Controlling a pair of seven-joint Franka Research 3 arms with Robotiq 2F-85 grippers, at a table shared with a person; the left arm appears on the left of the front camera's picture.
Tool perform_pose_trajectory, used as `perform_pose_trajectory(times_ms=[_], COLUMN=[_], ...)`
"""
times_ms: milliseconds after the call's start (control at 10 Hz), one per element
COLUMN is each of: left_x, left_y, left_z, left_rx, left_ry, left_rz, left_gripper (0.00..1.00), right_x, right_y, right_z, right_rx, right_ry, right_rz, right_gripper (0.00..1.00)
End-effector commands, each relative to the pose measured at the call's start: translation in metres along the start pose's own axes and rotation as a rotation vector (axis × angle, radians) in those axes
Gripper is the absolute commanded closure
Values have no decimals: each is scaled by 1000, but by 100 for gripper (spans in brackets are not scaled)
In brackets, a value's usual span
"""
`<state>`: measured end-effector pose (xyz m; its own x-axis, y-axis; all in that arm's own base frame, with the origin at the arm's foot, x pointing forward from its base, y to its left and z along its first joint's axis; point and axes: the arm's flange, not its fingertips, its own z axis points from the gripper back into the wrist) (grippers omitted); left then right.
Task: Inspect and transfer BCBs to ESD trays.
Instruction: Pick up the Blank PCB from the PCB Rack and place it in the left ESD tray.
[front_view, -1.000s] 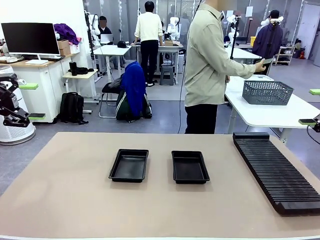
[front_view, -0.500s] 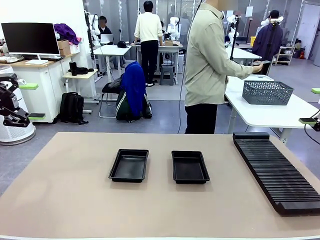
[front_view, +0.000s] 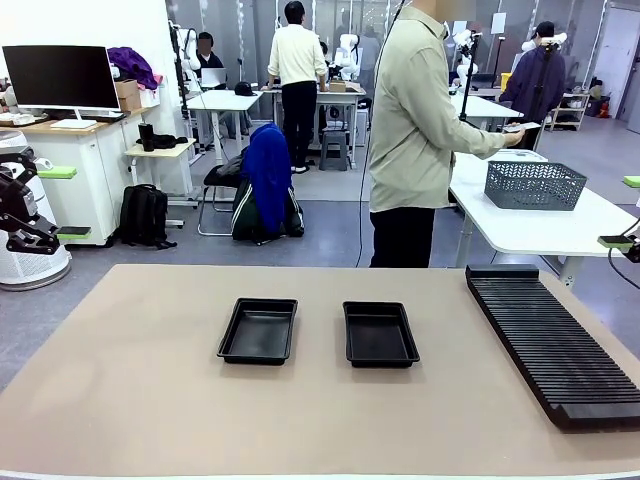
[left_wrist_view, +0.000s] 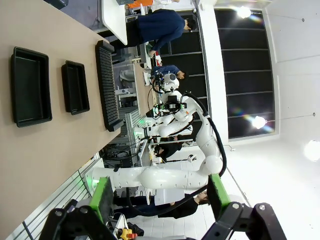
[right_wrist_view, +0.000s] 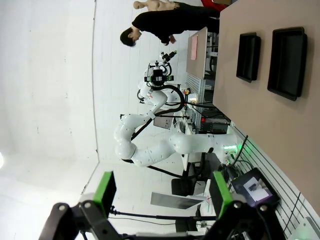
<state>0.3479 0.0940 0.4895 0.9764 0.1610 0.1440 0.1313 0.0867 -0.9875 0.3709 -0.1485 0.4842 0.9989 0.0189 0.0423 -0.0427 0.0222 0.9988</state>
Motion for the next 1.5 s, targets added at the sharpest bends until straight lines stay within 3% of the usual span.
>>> perform_pose_trajectory(times_ms=[0, 1400], left_x=[0, 0], left_y=[0, 0], left_z=[0, 0], left_rx=[0, 0], left_ry=[0, 0], left_rz=[0, 0], left_gripper=[0, 0], right_x=[0, 0], right_y=[1, 1], right_z=[0, 0], right_rx=[0, 0], right_ry=[0, 0], right_rz=[1, 1], right_gripper=[0, 0])
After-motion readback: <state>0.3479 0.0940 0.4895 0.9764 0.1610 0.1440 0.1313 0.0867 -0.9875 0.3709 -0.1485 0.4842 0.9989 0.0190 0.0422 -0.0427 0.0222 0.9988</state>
